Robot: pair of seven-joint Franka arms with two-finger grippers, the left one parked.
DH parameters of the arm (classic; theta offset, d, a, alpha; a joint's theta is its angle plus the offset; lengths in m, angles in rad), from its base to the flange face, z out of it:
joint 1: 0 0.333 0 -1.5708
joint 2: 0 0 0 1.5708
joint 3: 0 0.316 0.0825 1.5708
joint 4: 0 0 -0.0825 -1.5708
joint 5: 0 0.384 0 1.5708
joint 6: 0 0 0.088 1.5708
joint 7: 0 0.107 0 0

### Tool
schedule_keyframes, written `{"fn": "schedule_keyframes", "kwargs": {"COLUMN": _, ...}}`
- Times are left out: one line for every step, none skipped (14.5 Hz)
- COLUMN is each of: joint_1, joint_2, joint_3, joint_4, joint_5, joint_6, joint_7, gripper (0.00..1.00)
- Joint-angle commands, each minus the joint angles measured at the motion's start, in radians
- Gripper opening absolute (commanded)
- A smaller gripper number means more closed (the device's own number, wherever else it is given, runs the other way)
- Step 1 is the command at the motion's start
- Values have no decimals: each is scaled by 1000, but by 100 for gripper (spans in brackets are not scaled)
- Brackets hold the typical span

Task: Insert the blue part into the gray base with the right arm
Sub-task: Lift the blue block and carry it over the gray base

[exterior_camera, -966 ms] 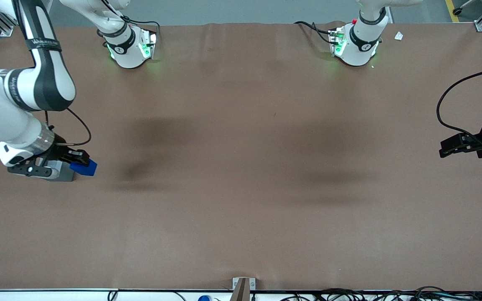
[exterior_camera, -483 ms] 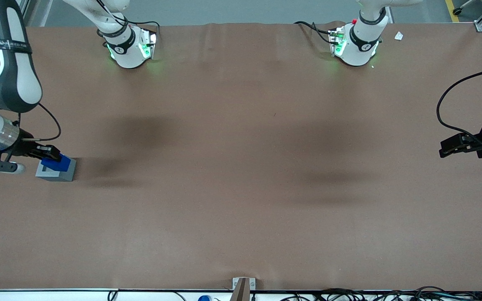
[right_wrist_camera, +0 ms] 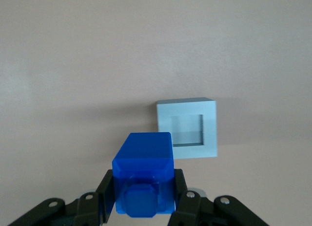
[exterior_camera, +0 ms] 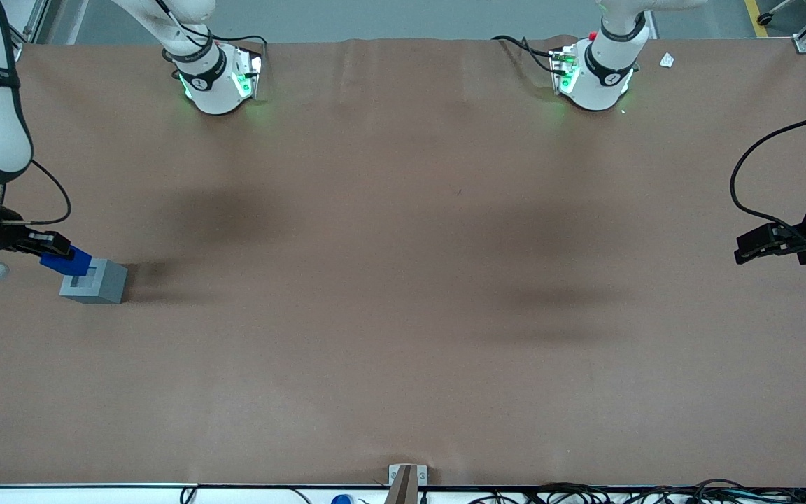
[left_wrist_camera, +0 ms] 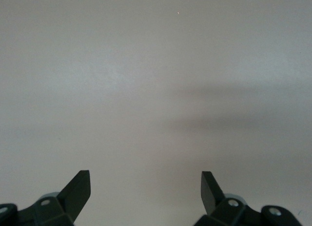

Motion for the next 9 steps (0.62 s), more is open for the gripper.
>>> {"fn": "schedule_keyframes", "kwargs": {"joint_1": -69, "joint_2": -30, "joint_3": 18, "joint_4": -33, "joint_5": 2, "joint_6": 12, "joint_7": -86, "gripper": 2}}
{"fn": "schedule_keyframes", "kwargs": {"joint_1": -83, "joint_2": -27, "joint_3": 18, "joint_4": -33, "joint_5": 3, "joint_6": 12, "joint_7": -100, "gripper": 2}}
{"fn": "schedule_keyframes", "kwargs": {"joint_1": -87, "joint_2": -27, "joint_3": 18, "joint_4": -33, "joint_5": 3, "joint_6": 12, "joint_7": -100, "gripper": 1}}
{"fn": "schedule_keyframes", "kwargs": {"joint_1": -89, "joint_2": -26, "joint_3": 18, "joint_4": -33, "joint_5": 3, "joint_6": 12, "joint_7": -100, "gripper": 1}}
{"fn": "schedule_keyframes", "kwargs": {"joint_1": -94, "joint_2": -23, "joint_3": 18, "joint_4": -32, "joint_5": 3, "joint_6": 12, "joint_7": -100, "gripper": 1}}
{"fn": "schedule_keyframes", "kwargs": {"joint_1": -94, "joint_2": -20, "joint_3": 18, "joint_4": -30, "joint_5": 5, "joint_6": 13, "joint_7": -100, "gripper": 1}}
{"fn": "schedule_keyframes", "kwargs": {"joint_1": -94, "joint_2": -18, "joint_3": 18, "joint_4": -27, "joint_5": 5, "joint_6": 15, "joint_7": -100, "gripper": 1}}
{"fn": "schedule_keyframes", "kwargs": {"joint_1": -94, "joint_2": -13, "joint_3": 18, "joint_4": -24, "joint_5": 5, "joint_6": 15, "joint_7": -100, "gripper": 1}}
{"fn": "schedule_keyframes", "kwargs": {"joint_1": -94, "joint_2": -10, "joint_3": 18, "joint_4": -24, "joint_5": 5, "joint_6": 23, "joint_7": -101, "gripper": 1}}
